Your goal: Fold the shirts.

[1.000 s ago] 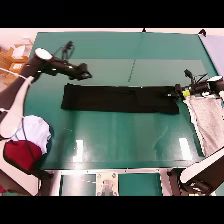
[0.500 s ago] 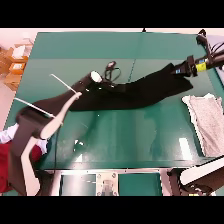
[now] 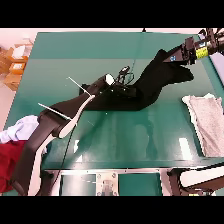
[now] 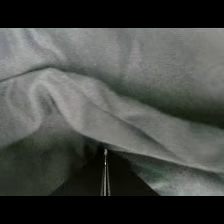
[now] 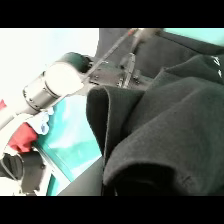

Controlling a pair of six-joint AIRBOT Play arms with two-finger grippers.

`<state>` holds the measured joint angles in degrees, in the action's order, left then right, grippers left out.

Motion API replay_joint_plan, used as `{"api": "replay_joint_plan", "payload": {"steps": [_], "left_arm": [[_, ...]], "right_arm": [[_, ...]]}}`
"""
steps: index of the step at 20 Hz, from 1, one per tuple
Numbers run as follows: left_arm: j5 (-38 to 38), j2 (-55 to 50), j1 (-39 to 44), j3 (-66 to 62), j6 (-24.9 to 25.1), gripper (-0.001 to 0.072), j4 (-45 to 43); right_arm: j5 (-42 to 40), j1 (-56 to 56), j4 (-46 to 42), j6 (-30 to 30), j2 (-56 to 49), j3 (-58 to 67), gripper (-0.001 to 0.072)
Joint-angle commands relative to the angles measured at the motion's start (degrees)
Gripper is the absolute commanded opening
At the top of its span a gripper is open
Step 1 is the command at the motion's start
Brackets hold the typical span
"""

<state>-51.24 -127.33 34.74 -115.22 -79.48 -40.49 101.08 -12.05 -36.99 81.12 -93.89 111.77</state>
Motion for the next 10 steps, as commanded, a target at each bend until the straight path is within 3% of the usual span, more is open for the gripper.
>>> {"api": "replay_joint_plan", "payload": {"steps": [1,4,6,8,10], "left_arm": [[-12.04,2.01,-3.19,-2.34,0.72,0.0030,-0.96],[-27.19,8.74,-11.21,-2.34,1.92,0.0030,-11.50],[-36.35,13.94,-17.57,-2.34,1.92,0.0030,-20.22],[-41.29,18.45,-24.06,-2.34,1.92,0.0031,-25.00],[-41.20,21.29,-29.20,-2.25,1.95,0.0031,-24.79]], "right_arm": [[-1.16,1.01,0.44,3.19,0.37,0.13,0.0019],[-2.43,4.52,1.03,4.68,0.37,0.13,0.0019],[-7.50,9.57,0.98,5.92,0.20,-0.04,0.0019],[-15.34,16.31,0.79,5.92,-0.26,-1.77,0.0019],[-22.58,23.91,-0.09,6.34,-1.81,-4.46,0.0019]]}}
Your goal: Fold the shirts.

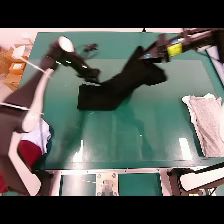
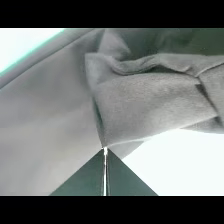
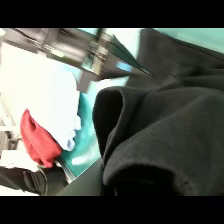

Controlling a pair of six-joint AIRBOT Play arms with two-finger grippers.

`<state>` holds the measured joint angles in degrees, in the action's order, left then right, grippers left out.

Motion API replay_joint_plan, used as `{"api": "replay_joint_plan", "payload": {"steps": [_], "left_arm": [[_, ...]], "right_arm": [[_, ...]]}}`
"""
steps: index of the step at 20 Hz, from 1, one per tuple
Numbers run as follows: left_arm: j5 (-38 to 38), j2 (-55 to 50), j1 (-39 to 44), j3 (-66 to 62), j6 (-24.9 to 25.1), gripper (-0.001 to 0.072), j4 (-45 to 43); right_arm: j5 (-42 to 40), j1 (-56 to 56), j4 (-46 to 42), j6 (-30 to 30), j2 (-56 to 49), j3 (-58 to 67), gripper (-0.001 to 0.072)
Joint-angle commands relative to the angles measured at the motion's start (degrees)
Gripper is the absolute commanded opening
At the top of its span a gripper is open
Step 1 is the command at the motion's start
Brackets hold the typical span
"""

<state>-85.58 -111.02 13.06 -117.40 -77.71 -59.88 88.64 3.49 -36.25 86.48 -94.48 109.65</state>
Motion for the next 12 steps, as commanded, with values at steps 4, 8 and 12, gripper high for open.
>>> {"api": "replay_joint_plan", "payload": {"steps": [4,8,12], "left_arm": [[-8.63,5.70,-10.58,2.64,3.19,0.0031,1.31],[-6.60,5.70,-6.82,8.94,8.09,0.0031,6.29],[-2.71,5.66,-5.49,10.45,7.56,0.0031,6.95]], "right_arm": [[-13.16,12.39,0.85,2.80,-2.64,0.13,0.0016],[-5.22,4.11,0.81,8.07,-1.31,8.24,0.0017],[6.47,-9.29,0.63,11.52,3.23,8.26,0.0018]]}}
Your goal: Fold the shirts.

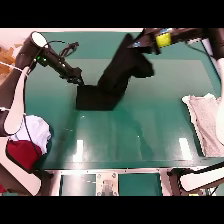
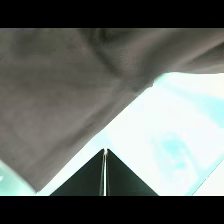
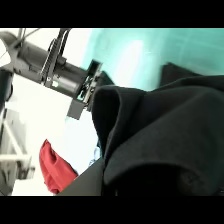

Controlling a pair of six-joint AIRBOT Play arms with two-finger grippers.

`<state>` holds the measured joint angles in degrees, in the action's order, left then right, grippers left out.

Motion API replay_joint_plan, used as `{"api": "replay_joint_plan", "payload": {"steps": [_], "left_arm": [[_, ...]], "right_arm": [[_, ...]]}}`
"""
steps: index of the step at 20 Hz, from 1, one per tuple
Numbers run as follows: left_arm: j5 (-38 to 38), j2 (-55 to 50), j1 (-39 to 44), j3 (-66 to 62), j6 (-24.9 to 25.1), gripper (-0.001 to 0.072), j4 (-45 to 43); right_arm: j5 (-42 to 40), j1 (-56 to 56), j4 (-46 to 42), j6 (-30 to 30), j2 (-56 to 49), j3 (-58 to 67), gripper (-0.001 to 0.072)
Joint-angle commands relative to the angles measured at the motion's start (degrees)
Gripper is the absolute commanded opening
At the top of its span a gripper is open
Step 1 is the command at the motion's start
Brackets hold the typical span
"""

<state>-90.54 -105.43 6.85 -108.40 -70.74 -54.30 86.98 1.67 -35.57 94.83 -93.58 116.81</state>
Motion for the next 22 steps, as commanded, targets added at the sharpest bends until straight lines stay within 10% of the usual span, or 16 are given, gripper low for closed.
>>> {"api": "replay_joint_plan", "payload": {"steps": [1,8,22], "left_arm": [[3.13,0.07,0.72,1.46,0.50,0.0031,2.93],[12.28,-0.22,9.18,1.53,0.35,0.0031,5.90],[48.22,-18.53,34.82,1.03,-4.20,0.0031,10.40]], "right_arm": [[10.64,-11.15,-0.59,4.22,2.99,1.09,0.0018],[16.83,-24.79,-18.84,6.47,3.10,-7.96,0.0018],[13.51,-28.22,-17.55,-2.36,2.43,-15.30,0.0018]]}}
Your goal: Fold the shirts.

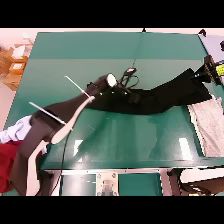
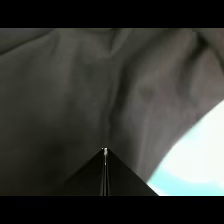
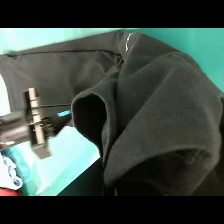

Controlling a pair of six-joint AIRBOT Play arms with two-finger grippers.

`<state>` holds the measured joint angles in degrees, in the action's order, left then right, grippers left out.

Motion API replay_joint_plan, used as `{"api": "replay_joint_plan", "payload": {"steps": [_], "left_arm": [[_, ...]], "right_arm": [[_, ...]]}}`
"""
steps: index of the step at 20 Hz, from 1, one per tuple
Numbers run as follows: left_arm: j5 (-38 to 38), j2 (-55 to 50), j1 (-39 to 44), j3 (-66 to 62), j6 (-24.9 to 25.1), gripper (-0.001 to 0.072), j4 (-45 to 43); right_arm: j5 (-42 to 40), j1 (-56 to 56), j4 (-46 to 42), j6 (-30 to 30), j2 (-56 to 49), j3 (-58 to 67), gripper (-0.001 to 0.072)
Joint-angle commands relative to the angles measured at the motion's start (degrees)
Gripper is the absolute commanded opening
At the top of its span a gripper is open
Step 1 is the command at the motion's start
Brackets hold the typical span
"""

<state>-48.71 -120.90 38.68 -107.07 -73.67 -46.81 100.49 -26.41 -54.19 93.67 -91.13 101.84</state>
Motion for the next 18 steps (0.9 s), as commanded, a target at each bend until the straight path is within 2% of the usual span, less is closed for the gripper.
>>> {"api": "replay_joint_plan", "payload": {"steps": [1,5,8,11,13,18], "left_arm": [[6.36,-3.72,3.34,-0.31,-1.25,0.0030,3.63],[5.68,-4.15,3.30,-0.98,-1.29,0.0031,5.33],[-3.26,-3.26,0.33,-5.11,-1.29,0.0031,5.16],[-13.42,-0.94,-5.51,-10.51,-1.27,0.0031,5.05],[-16.90,2.51,-10.45,-10.84,-1.27,0.0031,5.03],[-28.37,11.06,-24.39,-10.84,-1.25,0.0031,5.03]], "right_arm": [[0.00,-0.13,2.56,-1.27,-0.02,-0.31,0.0018],[0.04,-0.13,7.10,-2.25,-0.02,-0.28,0.0018],[0.07,-0.13,7.10,-2.10,0.02,-0.26,0.0018],[0.11,-0.11,7.28,-1.36,0.04,-0.22,0.0018],[0.13,0.35,8.31,-1.14,0.09,-0.22,0.0018],[-0.94,9.79,18.01,-0.63,0.92,-0.17,0.0019]]}}
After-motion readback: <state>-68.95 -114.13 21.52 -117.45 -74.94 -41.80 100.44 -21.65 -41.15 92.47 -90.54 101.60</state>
